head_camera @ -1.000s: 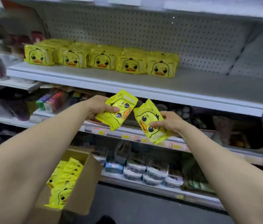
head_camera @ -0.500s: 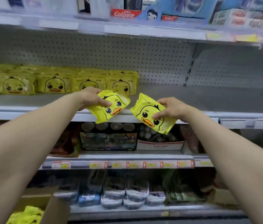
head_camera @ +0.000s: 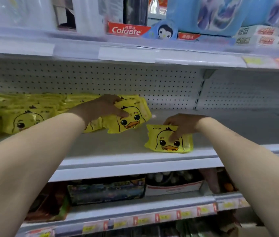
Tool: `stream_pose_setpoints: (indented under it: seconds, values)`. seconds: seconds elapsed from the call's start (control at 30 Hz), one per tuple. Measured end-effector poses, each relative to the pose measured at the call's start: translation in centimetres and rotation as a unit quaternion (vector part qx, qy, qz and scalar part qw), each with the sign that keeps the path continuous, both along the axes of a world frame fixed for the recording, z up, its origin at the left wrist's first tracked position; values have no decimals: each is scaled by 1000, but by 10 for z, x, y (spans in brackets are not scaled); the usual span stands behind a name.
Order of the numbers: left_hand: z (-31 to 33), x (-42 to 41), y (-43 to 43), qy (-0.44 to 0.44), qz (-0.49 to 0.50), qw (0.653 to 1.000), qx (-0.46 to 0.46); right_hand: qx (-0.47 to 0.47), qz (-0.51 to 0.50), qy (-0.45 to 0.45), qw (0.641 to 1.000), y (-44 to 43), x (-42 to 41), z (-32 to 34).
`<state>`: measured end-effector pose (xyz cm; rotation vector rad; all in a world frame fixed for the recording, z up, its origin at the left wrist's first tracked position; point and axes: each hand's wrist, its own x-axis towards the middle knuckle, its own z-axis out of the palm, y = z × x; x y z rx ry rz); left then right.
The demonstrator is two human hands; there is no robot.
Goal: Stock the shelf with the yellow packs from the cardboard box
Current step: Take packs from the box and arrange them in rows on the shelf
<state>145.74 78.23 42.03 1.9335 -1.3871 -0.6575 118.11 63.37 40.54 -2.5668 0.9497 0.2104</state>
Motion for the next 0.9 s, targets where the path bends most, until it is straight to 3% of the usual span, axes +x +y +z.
stream_pose_setpoints:
  seconds: [0.2, 0.3, 0.37, 0.47, 0.7, 0.9]
  values:
    - [-3, -2, -35, -41, -18, 999, 11, 23, -41, -52, 998, -13, 9, -14]
    - [-3, -10, -41, -35, -58, 997, 22, 49, -45, -299, 952, -10, 12, -16]
    - [-4, -19, -43, -20, -85, 996, 21, 85, -36, -384, 919, -3, 17, -11]
    - [-4, -37, -41, 6, -113, 994, 3, 72, -28, -385, 920, 3, 20, -8]
    - [-8, -51, -28, 150, -114, 973, -133, 148, -99, -474, 862, 4, -13, -7]
    - [-20, -83, -20, 136, -52, 970, -196, 185, -103, -487, 847, 11, -36, -6]
